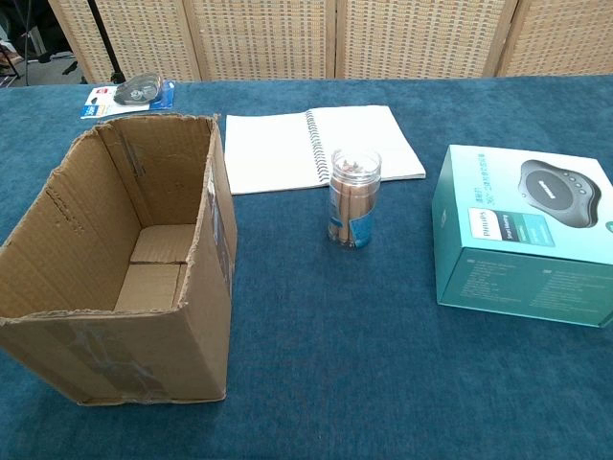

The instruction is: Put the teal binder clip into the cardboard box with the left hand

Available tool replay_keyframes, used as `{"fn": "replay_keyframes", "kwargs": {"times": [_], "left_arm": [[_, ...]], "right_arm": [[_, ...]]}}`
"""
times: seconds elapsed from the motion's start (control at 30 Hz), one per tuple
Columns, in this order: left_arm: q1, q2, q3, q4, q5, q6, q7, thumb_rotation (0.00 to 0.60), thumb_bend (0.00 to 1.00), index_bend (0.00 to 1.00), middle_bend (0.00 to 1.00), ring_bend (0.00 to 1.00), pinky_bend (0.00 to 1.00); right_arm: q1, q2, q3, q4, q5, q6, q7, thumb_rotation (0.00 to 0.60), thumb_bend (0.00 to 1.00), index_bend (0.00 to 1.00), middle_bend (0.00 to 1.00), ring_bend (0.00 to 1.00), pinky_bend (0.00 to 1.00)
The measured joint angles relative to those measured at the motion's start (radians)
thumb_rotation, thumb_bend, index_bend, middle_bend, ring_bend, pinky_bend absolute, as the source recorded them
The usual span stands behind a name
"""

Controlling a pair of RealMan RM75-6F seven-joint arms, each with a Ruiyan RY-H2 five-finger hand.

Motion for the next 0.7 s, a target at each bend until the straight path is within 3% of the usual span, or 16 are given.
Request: {"fn": "replay_keyframes", "kwargs": {"times": [0.7], "left_arm": [[0.006,0.006,-0.006,-0.005,-0.009,-0.001,0.006,0.6,0.27,0.0,0.0,0.0,0.0]], "right_arm": [[-0.003,0.003,-0.001,-0.001,-0.003,0.004,0.007,0.6,0.16,0.02,0.0,0.0,0.0]]}}
